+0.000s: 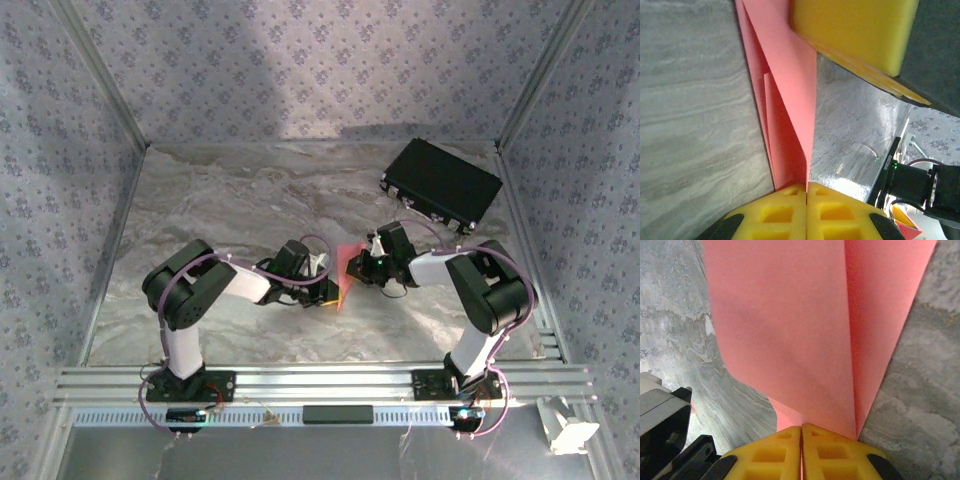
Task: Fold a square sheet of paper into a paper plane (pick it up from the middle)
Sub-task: Fold the wing for the fifth time at the center of the table.
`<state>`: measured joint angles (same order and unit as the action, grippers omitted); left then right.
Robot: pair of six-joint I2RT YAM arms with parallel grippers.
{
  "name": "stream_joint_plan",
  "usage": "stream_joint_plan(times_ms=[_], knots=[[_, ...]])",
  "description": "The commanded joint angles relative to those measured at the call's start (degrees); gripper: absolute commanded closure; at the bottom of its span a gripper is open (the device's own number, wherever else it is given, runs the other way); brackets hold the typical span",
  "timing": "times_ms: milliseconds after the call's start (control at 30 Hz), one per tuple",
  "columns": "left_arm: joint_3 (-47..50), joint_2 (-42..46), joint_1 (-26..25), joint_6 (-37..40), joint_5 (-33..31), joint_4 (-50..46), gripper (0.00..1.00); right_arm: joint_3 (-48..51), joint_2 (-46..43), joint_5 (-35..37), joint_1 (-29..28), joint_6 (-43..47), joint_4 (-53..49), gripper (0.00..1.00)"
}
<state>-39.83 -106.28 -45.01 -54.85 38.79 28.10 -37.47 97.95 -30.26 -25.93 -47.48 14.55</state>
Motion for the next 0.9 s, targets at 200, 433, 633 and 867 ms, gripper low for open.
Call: stream_joint_plan(times_ms=[200,433,633,867], knots=[[1.3,-0.6,-1.4,3.3,4.6,-10.5,1.00,0.7,2.8,6.6,-0.3,1.5,-8.1,0.90],[1.3,-0.1,-1.7,4.4,3.8,-13.6,0.92,0.8,2.8,7.1,-0.4,1.4,-8.5,0.90],[1.1,0.5,-2.3,5.1,4.4,-14.5,1.00,1.0,2.3,7.8,-0.3,1.3,-9.0,0.90],[1.7,1.0,-2.8,6.1,4.1,-16.3,0.91,1.4,1.6,8.2,-0.4,1.2,-9.1,0.90]])
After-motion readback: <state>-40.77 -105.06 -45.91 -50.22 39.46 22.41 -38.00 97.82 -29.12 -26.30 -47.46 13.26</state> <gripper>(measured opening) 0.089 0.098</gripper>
